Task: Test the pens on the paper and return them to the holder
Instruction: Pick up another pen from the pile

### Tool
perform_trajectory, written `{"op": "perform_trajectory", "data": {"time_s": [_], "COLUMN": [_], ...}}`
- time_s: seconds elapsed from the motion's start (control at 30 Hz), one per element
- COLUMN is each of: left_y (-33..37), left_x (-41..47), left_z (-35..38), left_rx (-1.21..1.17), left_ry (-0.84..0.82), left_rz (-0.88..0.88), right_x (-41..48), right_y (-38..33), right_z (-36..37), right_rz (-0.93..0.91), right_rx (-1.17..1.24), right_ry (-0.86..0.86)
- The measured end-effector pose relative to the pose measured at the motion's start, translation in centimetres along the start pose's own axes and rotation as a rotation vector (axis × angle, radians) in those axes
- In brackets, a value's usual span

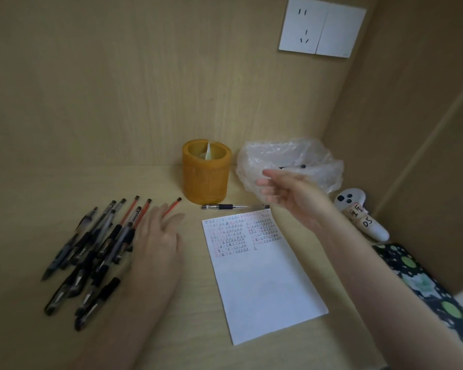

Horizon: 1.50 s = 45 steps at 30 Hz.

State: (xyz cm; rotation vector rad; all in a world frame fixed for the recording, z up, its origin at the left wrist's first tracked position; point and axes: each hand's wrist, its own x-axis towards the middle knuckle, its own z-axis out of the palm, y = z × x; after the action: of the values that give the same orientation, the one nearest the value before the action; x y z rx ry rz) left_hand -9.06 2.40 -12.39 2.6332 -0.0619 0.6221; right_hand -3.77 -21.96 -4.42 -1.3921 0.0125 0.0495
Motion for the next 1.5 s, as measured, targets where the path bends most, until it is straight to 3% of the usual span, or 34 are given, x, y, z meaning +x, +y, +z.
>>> {"op": "perform_trajectory", "data": {"time_s": [0.17,0.7,0.87,1.0,1.13,1.27,1.5], "left_y": [-0.2,-0.4,1.7,2.5,2.4,2.4,2.6], "left_x": [0.0,0.4,0.2,-0.5,-0.6,-0.5,-0.6], "left_z": [-0.3,-0.3,-1.3,-1.3,-1.1,-0.9,-0.3], "left_rx": [0.142,-0.099,-0.277,-0.401,-0.477,-0.391,-0.356], "left_ry": [-0.141,0.061,0.078,-0.021,-0.071,-0.127,-0.170], "left_rz": [-0.127,-0.052,0.108,0.291,0.252,0.255,0.250], "right_x": [-3.2,-3.7,-4.0,-4.4,-4.3,-4.3,-4.4], "right_y": [2.7,6.4,6.0,6.1,6.3,6.2,6.3], "right_z": [1.8,1.8,1.9,2.5,2.6,2.3,2.3], "right_rz": [0.050,0.048,0.002,-0.066,-0.107,-0.144,-0.162], "right_rx": [-0.074,0.103,0.123,0.078,0.113,0.170,0.076], "right_ry": [-0.096,-0.099,-0.260,-0.380,-0.335,-0.313,-0.290]}}
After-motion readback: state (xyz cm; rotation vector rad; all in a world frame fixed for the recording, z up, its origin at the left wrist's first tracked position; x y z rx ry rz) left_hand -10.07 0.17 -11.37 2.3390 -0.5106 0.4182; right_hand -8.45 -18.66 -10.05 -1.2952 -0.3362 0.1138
